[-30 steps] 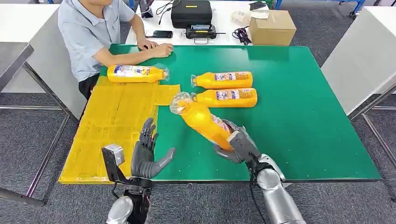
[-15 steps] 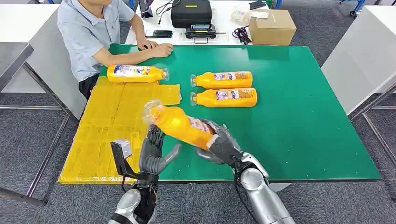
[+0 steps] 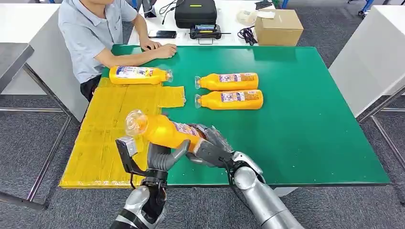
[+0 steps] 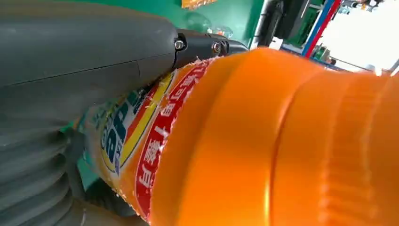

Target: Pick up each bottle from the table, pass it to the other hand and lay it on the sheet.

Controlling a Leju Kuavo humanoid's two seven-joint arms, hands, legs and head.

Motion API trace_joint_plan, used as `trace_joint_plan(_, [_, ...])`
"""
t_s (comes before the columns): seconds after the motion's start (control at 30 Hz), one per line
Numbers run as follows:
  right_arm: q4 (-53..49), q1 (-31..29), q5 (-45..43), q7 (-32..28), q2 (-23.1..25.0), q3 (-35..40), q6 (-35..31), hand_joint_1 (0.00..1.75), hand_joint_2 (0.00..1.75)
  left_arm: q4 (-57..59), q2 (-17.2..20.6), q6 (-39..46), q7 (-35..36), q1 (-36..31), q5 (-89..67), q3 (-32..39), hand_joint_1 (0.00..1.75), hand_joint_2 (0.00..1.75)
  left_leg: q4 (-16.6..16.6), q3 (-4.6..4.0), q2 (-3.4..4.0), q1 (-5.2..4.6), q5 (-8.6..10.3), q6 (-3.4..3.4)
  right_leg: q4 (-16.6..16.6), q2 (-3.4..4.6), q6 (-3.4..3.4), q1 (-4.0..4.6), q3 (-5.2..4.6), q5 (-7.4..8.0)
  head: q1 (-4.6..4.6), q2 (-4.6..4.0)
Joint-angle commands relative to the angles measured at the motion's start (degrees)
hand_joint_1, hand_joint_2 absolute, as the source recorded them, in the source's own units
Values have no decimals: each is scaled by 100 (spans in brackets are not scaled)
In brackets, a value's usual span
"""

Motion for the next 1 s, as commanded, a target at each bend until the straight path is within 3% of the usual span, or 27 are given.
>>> trace_joint_plan(0.03, [694, -369, -37, 14, -92, 324, -25, 175, 175, 265, 64, -57, 28, -274, 81, -173, 0, 175, -1, 8, 1, 4, -2, -7, -4, -1, -8, 5, 10, -1, 0, 0])
trace_joint_plan(0.33, [666, -374, -52, 9, -35, 397, -24, 175, 175, 212, 70, -41, -47, -307, 148, -163, 0, 175, 1, 3, 3, 4, -3, -8, 0, 1, -10, 4, 5, -2, 0, 0])
trace_joint_plan(0.37, [708, -395, -67, -5, -25, 426, -10, 175, 175, 241, 68, -27, -122, -328, 168, -142, 56, 175, 6, 8, 6, 7, -8, -13, 3, 3, -15, 8, 10, -5, 0, 0])
trace_joint_plan(0.4, [736, -393, -79, -11, -23, 442, -10, 175, 175, 236, 69, -33, -182, -324, 182, -131, 175, 175, 1, 6, 5, 5, -5, -11, 0, 3, -13, 7, 7, -3, 0, 0])
trace_joint_plan(0.47, [800, -422, -97, -28, -2, 468, -8, 166, 175, 176, 83, -137, -244, -305, 269, -125, 175, 175, 4, 12, 9, 7, -9, -13, 0, 6, -16, 9, 13, -5, 0, 0])
trace_joint_plan(0.5, [834, -434, -114, -33, 18, 467, -22, 112, 175, 112, 101, -224, -238, -281, 339, -140, 175, 175, 1, 8, 8, 6, -6, -11, -1, 5, -13, 7, 8, -2, 0, 0])
trace_joint_plan(0.53, [864, -455, -139, -36, 36, 464, -45, 33, 175, 35, 115, -289, -211, -255, 425, -170, 175, 175, 4, 13, 9, 9, -9, -15, 0, 6, -18, 10, 14, -5, 0, 0])
trace_joint_plan(0.57, [874, -453, -145, -35, 39, 460, -47, 0, 175, 24, 117, -302, -195, -245, 447, -176, 175, 175, 2, 9, 8, 7, -7, -12, -1, 5, -14, 8, 10, -4, 2, 0])
trace_joint_plan(1.0, [1155, -483, -140, 20, 134, 366, -199, 0, 175, -313, 198, -196, -334, -178, 437, -171, 175, 175, 0, 7, 6, 6, -6, -12, -3, 4, -15, 7, 10, -3, 2, 0])
